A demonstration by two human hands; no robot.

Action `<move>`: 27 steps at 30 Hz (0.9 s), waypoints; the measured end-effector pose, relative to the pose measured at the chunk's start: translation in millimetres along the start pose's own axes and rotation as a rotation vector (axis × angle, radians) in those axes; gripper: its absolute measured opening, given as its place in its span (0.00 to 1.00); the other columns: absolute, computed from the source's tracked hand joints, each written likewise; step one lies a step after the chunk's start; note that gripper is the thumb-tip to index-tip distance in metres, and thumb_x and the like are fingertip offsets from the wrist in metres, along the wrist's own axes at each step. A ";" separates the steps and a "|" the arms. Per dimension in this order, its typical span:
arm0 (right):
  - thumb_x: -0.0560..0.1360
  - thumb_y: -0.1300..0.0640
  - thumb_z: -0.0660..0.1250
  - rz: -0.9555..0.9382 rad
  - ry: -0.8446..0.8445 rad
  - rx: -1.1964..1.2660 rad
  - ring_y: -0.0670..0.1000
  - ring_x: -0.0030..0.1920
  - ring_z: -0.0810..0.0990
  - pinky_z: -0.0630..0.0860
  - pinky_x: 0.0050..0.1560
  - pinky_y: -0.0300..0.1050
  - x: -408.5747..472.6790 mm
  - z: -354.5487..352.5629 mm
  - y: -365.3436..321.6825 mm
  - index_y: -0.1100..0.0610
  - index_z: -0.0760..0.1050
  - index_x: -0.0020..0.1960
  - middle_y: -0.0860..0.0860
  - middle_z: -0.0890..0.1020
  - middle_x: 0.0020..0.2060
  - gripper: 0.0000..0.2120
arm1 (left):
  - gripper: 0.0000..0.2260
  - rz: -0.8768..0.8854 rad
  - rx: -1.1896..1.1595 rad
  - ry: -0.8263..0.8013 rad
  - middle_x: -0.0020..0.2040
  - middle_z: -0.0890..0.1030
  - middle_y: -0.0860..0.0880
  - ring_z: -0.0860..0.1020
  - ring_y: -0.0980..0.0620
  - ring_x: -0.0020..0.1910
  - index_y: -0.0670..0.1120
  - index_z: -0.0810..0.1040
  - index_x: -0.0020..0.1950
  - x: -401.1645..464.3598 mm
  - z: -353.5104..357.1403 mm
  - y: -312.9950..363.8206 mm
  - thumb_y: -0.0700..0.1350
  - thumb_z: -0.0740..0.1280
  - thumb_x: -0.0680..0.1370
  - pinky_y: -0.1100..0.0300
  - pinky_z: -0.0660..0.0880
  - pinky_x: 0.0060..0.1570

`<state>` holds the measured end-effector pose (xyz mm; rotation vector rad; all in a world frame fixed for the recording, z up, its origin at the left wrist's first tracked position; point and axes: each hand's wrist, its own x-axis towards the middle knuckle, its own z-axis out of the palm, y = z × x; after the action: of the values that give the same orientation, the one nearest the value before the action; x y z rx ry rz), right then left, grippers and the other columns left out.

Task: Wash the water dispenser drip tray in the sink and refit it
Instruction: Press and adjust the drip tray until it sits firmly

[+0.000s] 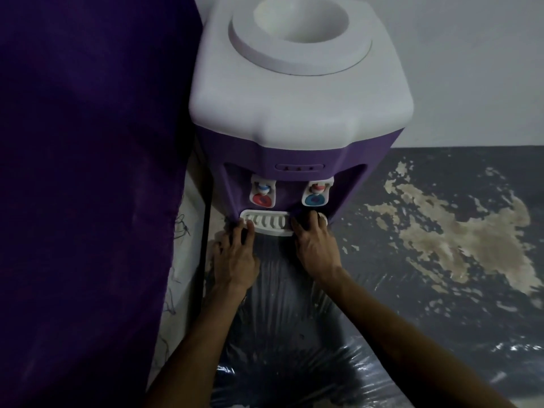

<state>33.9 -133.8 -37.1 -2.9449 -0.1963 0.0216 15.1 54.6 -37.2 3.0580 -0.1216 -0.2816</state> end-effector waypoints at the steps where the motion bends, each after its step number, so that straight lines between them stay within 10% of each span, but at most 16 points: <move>1: 0.76 0.59 0.66 -0.012 -0.009 -0.006 0.67 0.64 0.70 0.77 0.59 0.61 2.8 -0.5 2.0 0.55 0.70 0.72 0.62 0.69 0.66 0.25 | 0.35 -0.003 0.001 -0.009 0.78 0.57 0.45 0.63 0.38 0.70 0.47 0.53 0.79 -0.3 0.3 0.1 0.52 0.63 0.76 0.42 0.65 0.66; 27: 0.77 0.59 0.65 0.202 0.008 0.111 0.64 0.54 0.77 0.80 0.49 0.57 -7.7 -2.0 26.3 0.53 0.68 0.73 0.61 0.66 0.66 0.25 | 0.37 0.001 -0.021 0.019 0.78 0.59 0.44 0.65 0.39 0.70 0.48 0.58 0.78 -9.6 7.2 22.9 0.50 0.69 0.71 0.40 0.64 0.66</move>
<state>29.7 -160.8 -40.1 -2.8408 0.1013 0.0468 2.7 32.2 -40.8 3.0391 -0.1186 -0.2520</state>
